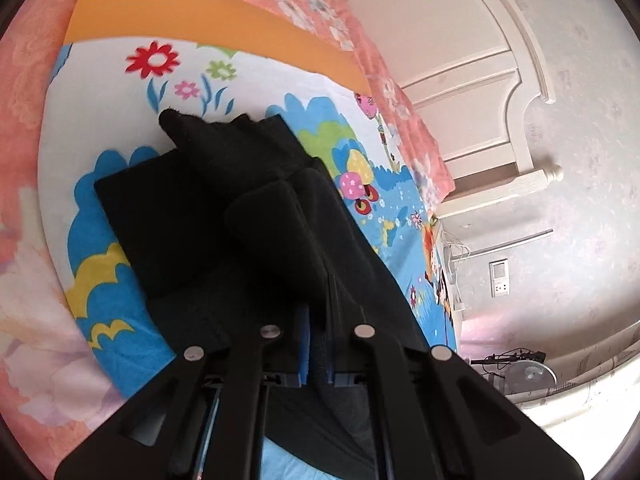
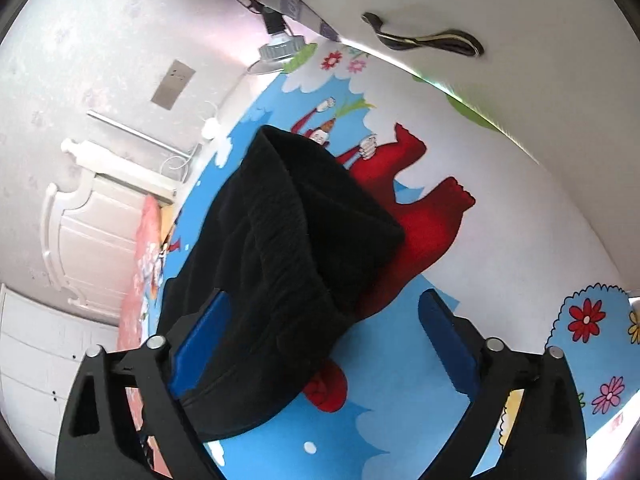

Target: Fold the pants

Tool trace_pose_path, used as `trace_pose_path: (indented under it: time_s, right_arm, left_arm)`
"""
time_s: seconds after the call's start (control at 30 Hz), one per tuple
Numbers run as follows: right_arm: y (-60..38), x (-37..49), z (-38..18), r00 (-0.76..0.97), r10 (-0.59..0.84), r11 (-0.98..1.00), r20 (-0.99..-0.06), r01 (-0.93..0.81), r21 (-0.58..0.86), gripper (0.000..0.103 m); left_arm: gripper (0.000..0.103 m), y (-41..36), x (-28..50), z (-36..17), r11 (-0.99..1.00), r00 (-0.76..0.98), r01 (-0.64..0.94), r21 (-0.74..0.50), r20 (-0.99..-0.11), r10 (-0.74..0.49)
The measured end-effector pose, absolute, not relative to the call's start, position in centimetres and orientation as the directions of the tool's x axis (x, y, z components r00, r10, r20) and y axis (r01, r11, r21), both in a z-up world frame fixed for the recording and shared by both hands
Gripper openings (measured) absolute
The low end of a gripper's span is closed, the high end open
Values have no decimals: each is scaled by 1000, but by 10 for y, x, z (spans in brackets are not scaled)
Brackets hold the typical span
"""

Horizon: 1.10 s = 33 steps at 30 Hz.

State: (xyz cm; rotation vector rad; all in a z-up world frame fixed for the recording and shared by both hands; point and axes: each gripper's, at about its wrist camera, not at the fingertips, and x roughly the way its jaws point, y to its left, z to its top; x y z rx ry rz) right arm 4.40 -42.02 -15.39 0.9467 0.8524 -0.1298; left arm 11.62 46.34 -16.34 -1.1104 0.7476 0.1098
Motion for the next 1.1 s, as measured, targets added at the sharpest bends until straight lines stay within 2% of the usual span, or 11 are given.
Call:
trace_pose_path:
  time_s: [0.13, 0.27, 0.33, 0.43, 0.53, 0.7, 0.73, 0.8, 0.83, 1.0, 1.1]
  right_arm:
    - [-410, 53, -155, 655, 272, 625, -705, 437, 647, 79]
    - [-399, 59, -150, 646, 281, 654, -710, 412, 634, 74]
    - [-396, 60, -147, 645, 260, 669, -718, 416, 616, 61]
    - [-397, 61, -143, 645, 237, 684, -727, 421, 596, 47]
    - [-394, 62, -136, 644, 218, 712, -734, 409, 571, 43]
    - [-397, 81, -150, 618, 255, 687, -743, 426, 589, 44]
    - [-397, 84, -150, 622, 255, 692, -740, 417, 589, 41]
    - [-395, 88, -146, 631, 255, 702, -733, 401, 589, 23]
    - [-396, 96, -136, 639, 284, 705, -714, 366, 607, 19]
    - [-396, 106, -46, 768, 288, 771, -572, 168, 614, 16]
    - [-413, 107, -65, 750, 220, 783, -624, 246, 571, 16]
  left_arm:
    - [6, 464, 118, -175, 442, 751, -449, -777, -596, -284]
    - [6, 465, 116, -177, 436, 751, -448, -780, -593, -290]
    - [6, 464, 117, -177, 443, 749, -446, -777, -596, -290]
    - [6, 463, 120, -175, 465, 744, -444, -766, -605, -285]
    - [6, 461, 123, -171, 474, 745, -440, -763, -605, -282]
    - [6, 463, 126, -174, 463, 736, -452, -762, -612, -290]
    - [6, 464, 127, -175, 459, 734, -455, -763, -613, -292]
    - [5, 465, 129, -175, 450, 726, -464, -763, -618, -301]
    - [4, 467, 133, -171, 445, 721, -466, -765, -620, -311]
    - [4, 466, 117, -79, 531, 837, -316, -787, -495, -235]
    - [4, 458, 102, -98, 543, 811, -349, -764, -537, -233]
